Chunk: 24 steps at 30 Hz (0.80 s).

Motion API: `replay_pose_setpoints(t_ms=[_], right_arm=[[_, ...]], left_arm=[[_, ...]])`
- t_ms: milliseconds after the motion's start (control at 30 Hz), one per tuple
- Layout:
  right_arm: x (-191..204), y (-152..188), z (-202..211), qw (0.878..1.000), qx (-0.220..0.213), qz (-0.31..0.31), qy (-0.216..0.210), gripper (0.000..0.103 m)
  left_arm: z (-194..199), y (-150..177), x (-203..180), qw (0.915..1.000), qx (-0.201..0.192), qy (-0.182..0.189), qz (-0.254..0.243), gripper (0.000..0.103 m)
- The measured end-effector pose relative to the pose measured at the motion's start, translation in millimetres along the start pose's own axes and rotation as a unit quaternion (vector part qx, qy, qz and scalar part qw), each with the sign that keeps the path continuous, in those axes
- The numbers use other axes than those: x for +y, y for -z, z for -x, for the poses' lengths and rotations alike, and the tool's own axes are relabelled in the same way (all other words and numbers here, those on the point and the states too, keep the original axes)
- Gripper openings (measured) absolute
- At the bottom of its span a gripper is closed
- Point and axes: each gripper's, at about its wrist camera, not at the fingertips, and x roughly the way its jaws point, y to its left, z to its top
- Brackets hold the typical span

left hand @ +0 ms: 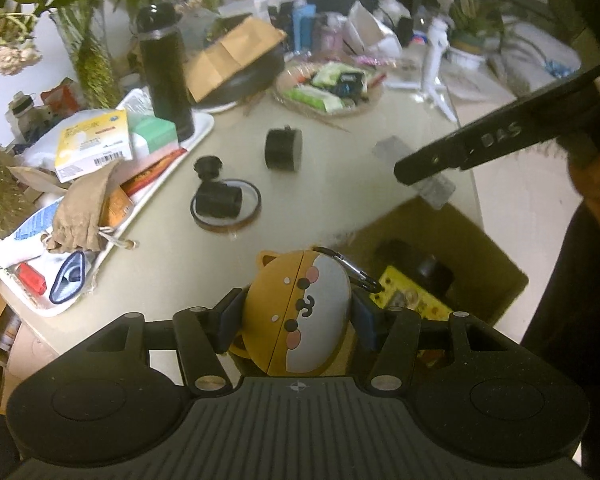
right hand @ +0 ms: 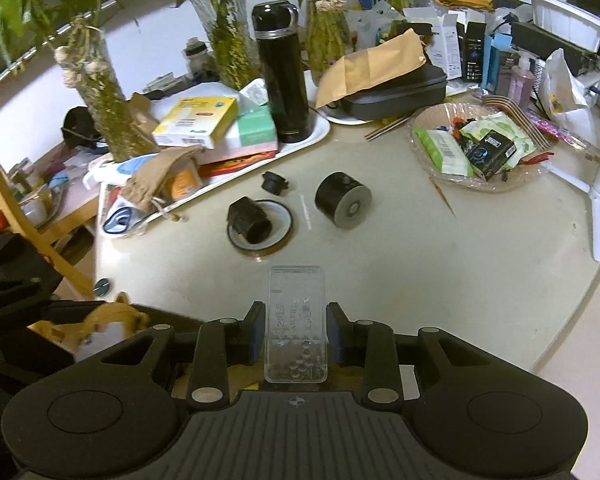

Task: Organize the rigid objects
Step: 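Lower the dog case into the box with the left gripper while the right carries the tray, then lower the clear tray into the box with the right gripper and release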

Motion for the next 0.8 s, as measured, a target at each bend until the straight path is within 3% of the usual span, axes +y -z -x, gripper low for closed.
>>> replay_pose_setpoints(t_ms=[333,500,800], right_arm=[[-3.0,11.7,20.2,1.0,-0.011,-0.013,-0.017,0.035],[-4.8,15.2,25.8,1.0,-0.014,-0.018,-0.02,0.035],[-0.9,24.0,24.6,0.999,-0.005,-0.023,-0.036,0.035]], left_arm=[[-11.3,8.7,-18.2,0.997,0.046,0.005,-0.063,0.056],[-2.3,10.6,-22.2,0.997,0.027,0.0,-0.073,0.057],[27.2,11.2,-11.1,0.9989,-0.015,-0.027,-0.036,0.057]])
